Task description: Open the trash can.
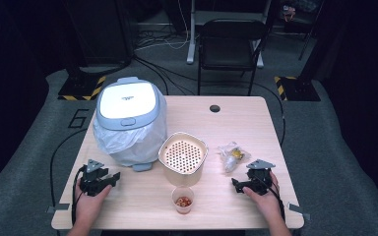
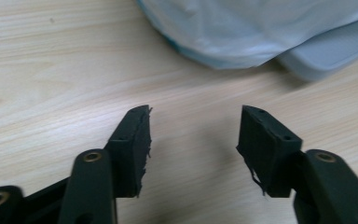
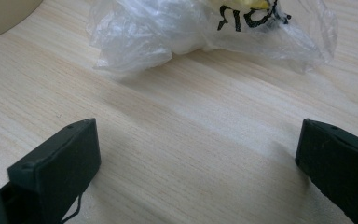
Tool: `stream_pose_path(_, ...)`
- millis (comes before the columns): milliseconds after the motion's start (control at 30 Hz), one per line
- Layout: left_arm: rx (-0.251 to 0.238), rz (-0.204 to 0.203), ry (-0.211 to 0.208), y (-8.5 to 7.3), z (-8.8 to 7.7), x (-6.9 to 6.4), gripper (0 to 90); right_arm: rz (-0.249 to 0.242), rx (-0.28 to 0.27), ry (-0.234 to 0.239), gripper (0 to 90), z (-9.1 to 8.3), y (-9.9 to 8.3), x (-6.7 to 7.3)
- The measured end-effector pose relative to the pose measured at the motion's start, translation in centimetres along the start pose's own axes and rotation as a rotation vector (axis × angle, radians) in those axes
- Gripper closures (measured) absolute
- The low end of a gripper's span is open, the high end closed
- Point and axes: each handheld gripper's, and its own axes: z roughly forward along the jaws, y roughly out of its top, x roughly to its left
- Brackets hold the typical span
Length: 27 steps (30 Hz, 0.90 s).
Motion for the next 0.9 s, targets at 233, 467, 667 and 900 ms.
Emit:
stream_pose_path(233, -0.072, 0.000, -0.053, 0.3, -1.1, -1.4, 55.9, -0.005, 0.004, 0.002, 0.0, 0.0, 0.0, -0.1)
stream_pose_path(467, -0.116, -0.017, -0.115, 0.7, -1.7, -2.7, 71.0, -0.005, 0.004, 0.002, 0.0, 0.0, 0.0, -0.1)
stream_pose_path(667, -0.118, -0.047, -0.142, 1.2, -1.8, -3.6, 80.7, -0.005, 0.003, 0.003, 0.0, 0.0, 0.0, 0.0)
stream_pose_path(900, -0.092, 0.031, -0.149, 1.7, -1.0, -5.4, 89.7, -0.006, 0.003, 0.002, 0.0, 0.0, 0.0, -0.1)
